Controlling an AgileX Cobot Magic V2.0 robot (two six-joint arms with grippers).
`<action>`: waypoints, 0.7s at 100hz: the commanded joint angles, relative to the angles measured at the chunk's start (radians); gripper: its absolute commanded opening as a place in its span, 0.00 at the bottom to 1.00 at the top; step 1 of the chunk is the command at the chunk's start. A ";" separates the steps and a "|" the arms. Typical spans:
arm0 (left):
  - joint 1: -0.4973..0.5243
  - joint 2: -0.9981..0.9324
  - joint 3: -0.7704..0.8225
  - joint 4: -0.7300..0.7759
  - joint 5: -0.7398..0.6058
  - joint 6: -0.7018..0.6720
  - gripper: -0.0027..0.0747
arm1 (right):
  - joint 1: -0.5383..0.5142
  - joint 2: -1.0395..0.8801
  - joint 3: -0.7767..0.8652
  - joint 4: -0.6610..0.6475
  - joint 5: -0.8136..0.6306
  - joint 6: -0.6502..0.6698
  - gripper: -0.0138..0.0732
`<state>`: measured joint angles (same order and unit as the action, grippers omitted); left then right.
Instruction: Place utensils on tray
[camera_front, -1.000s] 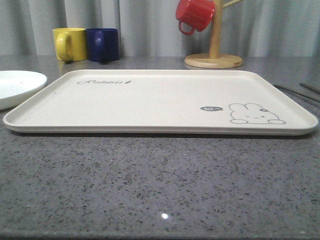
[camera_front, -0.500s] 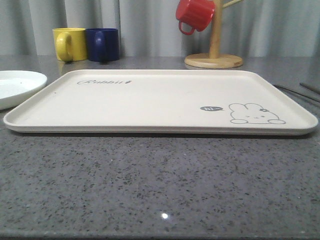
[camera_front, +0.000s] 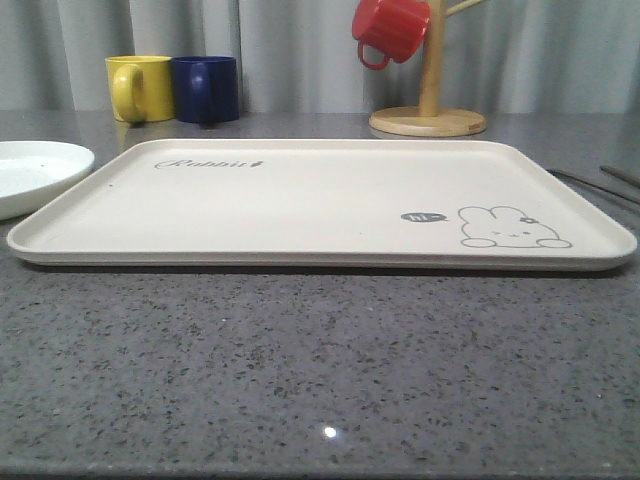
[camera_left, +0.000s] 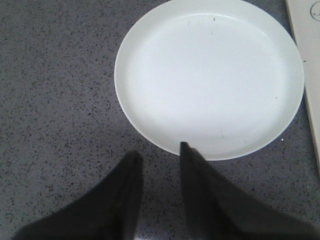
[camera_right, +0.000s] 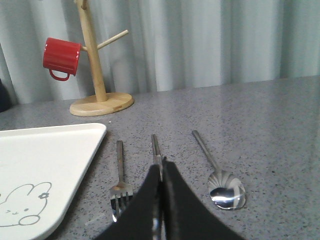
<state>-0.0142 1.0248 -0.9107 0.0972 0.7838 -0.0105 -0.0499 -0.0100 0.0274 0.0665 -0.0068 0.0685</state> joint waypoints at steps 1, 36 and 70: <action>0.001 -0.010 -0.037 0.003 -0.058 -0.004 0.53 | -0.004 -0.022 -0.018 -0.010 -0.084 -0.008 0.08; 0.011 0.086 -0.083 -0.003 -0.067 -0.043 0.62 | -0.004 -0.022 -0.018 -0.010 -0.084 -0.008 0.08; 0.124 0.383 -0.280 -0.032 -0.001 -0.043 0.62 | -0.004 -0.022 -0.018 -0.010 -0.084 -0.008 0.08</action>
<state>0.0965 1.3779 -1.1289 0.0735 0.8066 -0.0438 -0.0499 -0.0100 0.0274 0.0665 -0.0068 0.0685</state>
